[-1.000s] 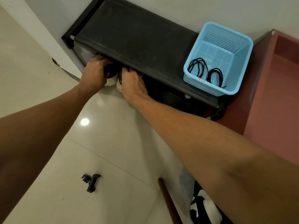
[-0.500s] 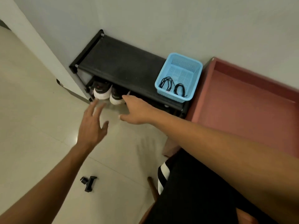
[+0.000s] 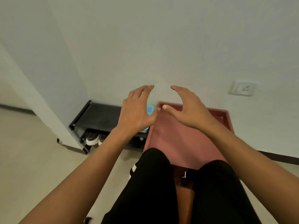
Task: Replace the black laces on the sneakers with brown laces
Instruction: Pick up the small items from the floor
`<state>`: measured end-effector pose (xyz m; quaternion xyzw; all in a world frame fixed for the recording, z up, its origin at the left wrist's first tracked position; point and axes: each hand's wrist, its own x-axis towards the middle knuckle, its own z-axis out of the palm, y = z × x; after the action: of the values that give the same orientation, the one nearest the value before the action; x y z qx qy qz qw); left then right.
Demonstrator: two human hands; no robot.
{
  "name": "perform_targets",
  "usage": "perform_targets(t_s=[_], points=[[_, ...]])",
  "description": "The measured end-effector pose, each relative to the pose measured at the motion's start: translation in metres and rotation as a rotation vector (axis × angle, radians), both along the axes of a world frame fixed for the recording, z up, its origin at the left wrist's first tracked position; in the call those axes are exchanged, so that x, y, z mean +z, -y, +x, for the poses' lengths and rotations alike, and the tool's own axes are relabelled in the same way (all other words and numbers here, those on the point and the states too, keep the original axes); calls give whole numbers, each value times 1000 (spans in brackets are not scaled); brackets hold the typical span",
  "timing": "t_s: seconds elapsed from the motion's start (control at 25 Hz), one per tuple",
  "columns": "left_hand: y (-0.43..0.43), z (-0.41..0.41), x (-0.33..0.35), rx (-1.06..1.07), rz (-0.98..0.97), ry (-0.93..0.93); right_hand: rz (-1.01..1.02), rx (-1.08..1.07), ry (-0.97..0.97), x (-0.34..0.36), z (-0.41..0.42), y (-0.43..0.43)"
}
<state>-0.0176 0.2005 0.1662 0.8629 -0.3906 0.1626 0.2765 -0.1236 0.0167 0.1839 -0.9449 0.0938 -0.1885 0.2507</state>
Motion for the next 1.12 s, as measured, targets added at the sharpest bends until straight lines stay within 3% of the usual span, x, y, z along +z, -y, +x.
perform_targets(t_s=[0.28, 0.56, 0.88, 1.12], points=[[84, -64, 128, -118, -39, 271, -152, -239, 237, 113, -107, 75], [105, -53, 196, -99, -112, 377, -205, -289, 323, 167, -101, 90], [147, 31, 189, -62, -190, 358, -172, -258, 392, 165, -6, 126], [185, 119, 93, -42, -269, 181, -27, -189, 340, 80, 99, 164]])
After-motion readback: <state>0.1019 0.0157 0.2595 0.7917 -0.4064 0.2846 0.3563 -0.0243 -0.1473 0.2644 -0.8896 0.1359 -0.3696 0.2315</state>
